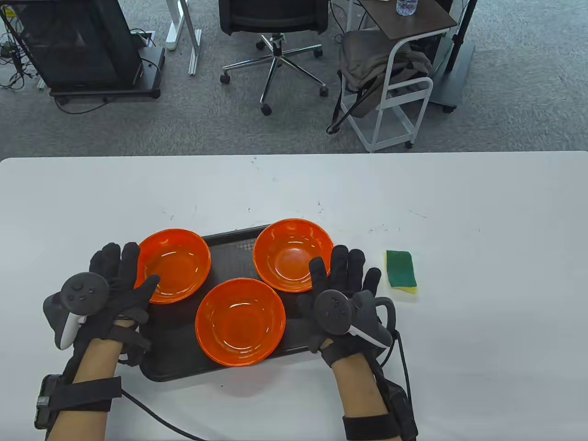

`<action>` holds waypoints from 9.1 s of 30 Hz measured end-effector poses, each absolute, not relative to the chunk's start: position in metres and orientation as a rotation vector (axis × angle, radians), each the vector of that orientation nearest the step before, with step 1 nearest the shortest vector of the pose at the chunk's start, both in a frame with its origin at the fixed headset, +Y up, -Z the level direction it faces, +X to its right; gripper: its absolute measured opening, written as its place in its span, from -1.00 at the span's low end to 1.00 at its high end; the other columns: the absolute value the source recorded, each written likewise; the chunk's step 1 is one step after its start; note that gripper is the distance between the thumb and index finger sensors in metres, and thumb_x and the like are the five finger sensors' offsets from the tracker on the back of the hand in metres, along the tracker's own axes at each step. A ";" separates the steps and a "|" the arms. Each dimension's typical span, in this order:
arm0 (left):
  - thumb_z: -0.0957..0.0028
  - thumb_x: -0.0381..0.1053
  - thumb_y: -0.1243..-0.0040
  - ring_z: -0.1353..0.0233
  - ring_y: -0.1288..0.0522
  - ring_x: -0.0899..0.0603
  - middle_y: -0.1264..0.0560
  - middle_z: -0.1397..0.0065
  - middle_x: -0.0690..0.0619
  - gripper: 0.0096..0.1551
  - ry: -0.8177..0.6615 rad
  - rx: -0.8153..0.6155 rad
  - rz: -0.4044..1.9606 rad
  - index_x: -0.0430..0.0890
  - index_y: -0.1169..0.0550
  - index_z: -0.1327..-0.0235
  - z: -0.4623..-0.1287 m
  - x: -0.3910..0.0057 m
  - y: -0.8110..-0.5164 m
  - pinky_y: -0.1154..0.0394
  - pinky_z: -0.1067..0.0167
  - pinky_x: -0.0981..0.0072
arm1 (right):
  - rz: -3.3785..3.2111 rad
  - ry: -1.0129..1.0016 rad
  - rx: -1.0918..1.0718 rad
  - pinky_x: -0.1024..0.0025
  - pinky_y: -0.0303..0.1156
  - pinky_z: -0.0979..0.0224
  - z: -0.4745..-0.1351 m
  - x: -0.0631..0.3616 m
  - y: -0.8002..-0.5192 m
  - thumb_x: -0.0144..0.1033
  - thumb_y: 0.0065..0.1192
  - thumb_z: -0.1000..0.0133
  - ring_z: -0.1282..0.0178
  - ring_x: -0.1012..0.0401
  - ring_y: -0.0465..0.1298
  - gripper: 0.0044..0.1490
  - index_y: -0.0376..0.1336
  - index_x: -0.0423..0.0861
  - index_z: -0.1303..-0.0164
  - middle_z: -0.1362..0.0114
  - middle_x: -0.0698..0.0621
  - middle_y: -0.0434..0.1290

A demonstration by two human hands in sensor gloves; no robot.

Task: Wipe bowl with sponge

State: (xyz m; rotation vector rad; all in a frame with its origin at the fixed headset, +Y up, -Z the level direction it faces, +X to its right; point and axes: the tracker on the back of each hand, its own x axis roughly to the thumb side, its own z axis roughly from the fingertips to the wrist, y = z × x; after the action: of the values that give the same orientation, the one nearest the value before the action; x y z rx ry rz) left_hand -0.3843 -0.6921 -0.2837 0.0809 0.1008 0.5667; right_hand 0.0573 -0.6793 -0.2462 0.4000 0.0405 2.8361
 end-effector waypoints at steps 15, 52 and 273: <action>0.03 0.42 -0.40 -0.39 -0.44 -0.37 -0.26 -0.54 -0.20 0.15 0.389 -0.068 0.621 0.04 -0.05 -0.61 -0.304 -0.408 -0.730 -0.51 -0.09 -0.12 | 2.818 0.034 0.386 -0.48 -0.52 -0.25 -0.247 0.060 -0.680 0.17 -0.06 -0.38 -0.50 -0.37 -0.58 -0.08 -0.36 -0.06 -0.61 -0.61 -0.34 -0.61; 0.01 0.11 -0.42 0.53 -0.77 -0.02 -0.75 0.25 -0.03 -0.26 0.384 0.061 0.904 -0.15 -0.43 -0.37 -0.299 -0.419 -0.726 -0.72 0.62 0.38 | 2.823 0.050 0.367 -0.48 -0.52 -0.24 -0.247 0.062 -0.681 0.17 -0.05 -0.38 -0.50 -0.37 -0.58 -0.09 -0.33 -0.08 -0.62 -0.61 -0.35 -0.60; -0.04 0.16 -0.31 0.60 -0.73 0.08 -0.70 0.35 0.01 -0.32 -0.314 0.074 0.767 -0.18 -0.45 -0.31 -0.249 -0.287 -0.666 -0.70 0.67 0.43 | 2.669 -0.323 1.333 -0.03 0.50 -0.21 -0.200 -0.079 -0.655 -0.04 0.15 -0.31 -0.15 0.05 0.66 -0.33 0.08 -0.18 -0.47 -0.42 -0.21 0.48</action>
State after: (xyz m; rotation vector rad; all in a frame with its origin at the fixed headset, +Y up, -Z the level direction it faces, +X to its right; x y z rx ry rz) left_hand -0.2870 -0.6655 -0.2492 0.0745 -0.3139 0.7668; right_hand -0.0793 -0.6550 -0.1997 1.3327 -0.3234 2.6693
